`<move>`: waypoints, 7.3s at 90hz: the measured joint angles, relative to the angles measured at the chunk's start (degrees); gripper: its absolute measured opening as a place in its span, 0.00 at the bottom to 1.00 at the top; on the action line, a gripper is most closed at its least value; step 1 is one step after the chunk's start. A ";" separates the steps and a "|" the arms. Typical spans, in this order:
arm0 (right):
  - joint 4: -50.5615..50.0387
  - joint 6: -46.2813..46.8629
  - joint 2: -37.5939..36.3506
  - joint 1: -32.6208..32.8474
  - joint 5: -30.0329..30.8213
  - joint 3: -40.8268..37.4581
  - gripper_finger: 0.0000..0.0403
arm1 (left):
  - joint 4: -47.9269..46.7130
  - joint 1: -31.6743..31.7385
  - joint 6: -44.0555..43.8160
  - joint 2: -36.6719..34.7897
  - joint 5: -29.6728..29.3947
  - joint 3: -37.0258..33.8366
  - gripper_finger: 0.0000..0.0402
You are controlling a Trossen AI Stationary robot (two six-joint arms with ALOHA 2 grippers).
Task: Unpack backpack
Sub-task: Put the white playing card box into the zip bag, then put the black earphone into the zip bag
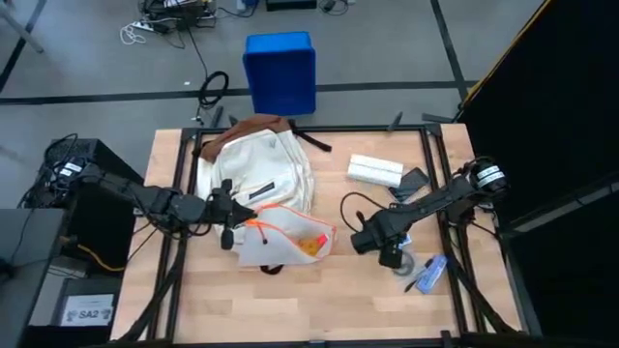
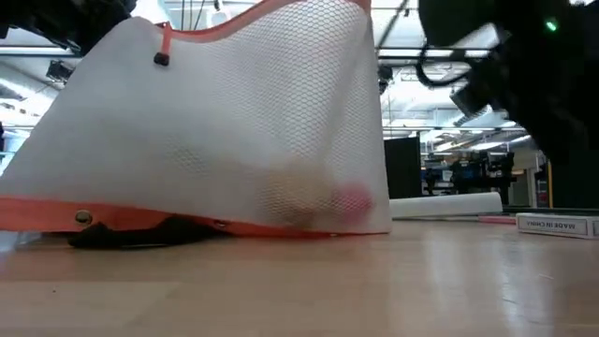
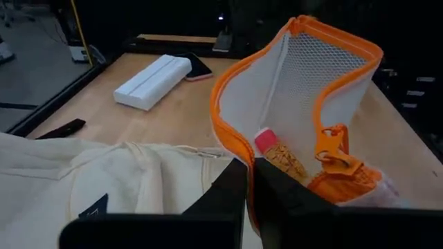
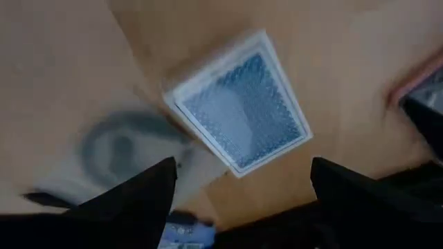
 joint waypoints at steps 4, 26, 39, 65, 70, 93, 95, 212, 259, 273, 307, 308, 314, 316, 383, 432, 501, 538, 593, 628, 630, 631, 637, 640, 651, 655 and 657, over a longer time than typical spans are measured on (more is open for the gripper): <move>1.56 -1.39 0.00 -0.20 -0.48 -1.22 0.76 | 0.04 0.00 0.03 0.00 0.02 0.00 0.00; 7.17 -9.75 0.00 -2.30 -0.82 -5.10 0.76 | 1.99 0.00 2.75 0.00 0.06 0.02 0.00; 8.75 -12.89 0.00 -3.70 -0.41 -6.91 0.76 | 1.13 0.00 2.86 0.01 0.06 0.79 0.00; 14.68 -16.76 -0.33 -5.42 -3.50 -10.22 0.76 | 0.96 0.21 2.84 0.00 0.06 0.85 0.00; 14.78 -16.97 -0.28 -5.85 -3.50 -10.25 0.76 | 0.82 0.57 2.81 0.00 0.09 0.85 0.00; 15.94 -14.73 -0.13 -8.41 -3.58 -9.01 0.76 | -0.53 2.37 1.76 0.00 2.07 0.87 0.00; 16.42 -14.20 -0.10 -8.67 -3.22 -8.62 0.76 | -0.70 2.46 1.56 0.00 2.07 0.87 0.00; 33.20 -9.26 -0.42 -14.00 2.30 -13.49 0.77 | -4.61 2.69 0.87 0.00 2.11 0.87 0.00; 6.80 -3.15 -1.03 -9.46 13.49 11.27 0.68 | -4.76 2.67 0.54 0.00 2.14 0.87 0.00; -1.81 0.21 -1.03 -6.79 21.59 26.05 0.68 | -4.88 2.67 0.56 0.00 2.14 0.87 0.00; 45.28 -17.05 1.37 -4.68 21.91 35.27 0.68 | -4.58 2.67 0.46 0.02 2.14 0.87 0.00; 45.86 -17.24 1.74 -4.80 21.32 35.20 0.68 | -4.61 2.67 0.32 0.02 2.14 0.87 0.00; 48.30 -18.22 4.25 -5.45 18.57 35.12 0.68 | -4.57 2.67 -0.03 0.02 2.15 0.87 0.00; 48.24 -18.24 5.22 -5.74 17.88 35.09 0.68 | -4.61 2.67 -0.05 0.02 2.14 0.87 0.00; 36.02 -15.84 8.59 -9.89 11.17 38.50 0.91 | -5.21 2.67 -0.17 0.02 2.16 0.87 0.00; -10.64 10.06 6.20 1.28 5.99 38.86 0.76 | -6.04 2.67 -0.42 0.02 2.18 0.87 0.00; 17.66 54.52 -3.46 15.89 -6.73 -6.31 0.76 | -5.87 2.67 -0.16 0.00 4.21 0.87 0.00; 36.46 59.04 -3.85 17.60 -7.60 -18.09 0.75 | -5.95 2.69 -0.38 0.00 4.26 0.85 0.00; 37.00 51.82 -4.19 13.62 1.77 -11.58 0.05 | -5.95 2.67 -0.39 0.00 4.26 0.87 0.00; 37.24 29.14 -9.86 14.12 24.27 8.67 0.05 | -5.95 2.67 -0.40 0.00 4.23 0.87 0.00; 37.73 26.66 -9.86 14.12 25.81 10.00 0.05 | -5.95 2.67 -0.38 0.00 4.23 0.87 0.00; 38.06 25.47 -9.87 14.11 26.52 10.62 0.05 | -5.95 2.67 -0.38 0.00 4.23 0.86 0.00; 42.14 17.60 -9.92 13.40 29.52 13.99 0.05 | -5.95 2.69 -0.32 0.02 4.23 0.87 0.00; 45.52 13.01 -9.79 12.72 29.83 15.21 0.05 | -5.93 2.68 -0.31 0.00 4.23 0.85 0.00; 59.76 -2.73 -9.15 8.90 26.13 16.05 0.08 | -5.60 2.67 -0.06 0.02 4.25 0.87 0.00; 62.93 -6.68 -8.62 7.17 23.05 16.05 0.08 | -5.47 2.67 -0.05 0.02 4.23 0.87 0.00; 63.26 -7.84 -8.48 6.34 21.64 16.04 0.08 | -5.53 2.69 -0.05 0.02 4.23 0.86 0.00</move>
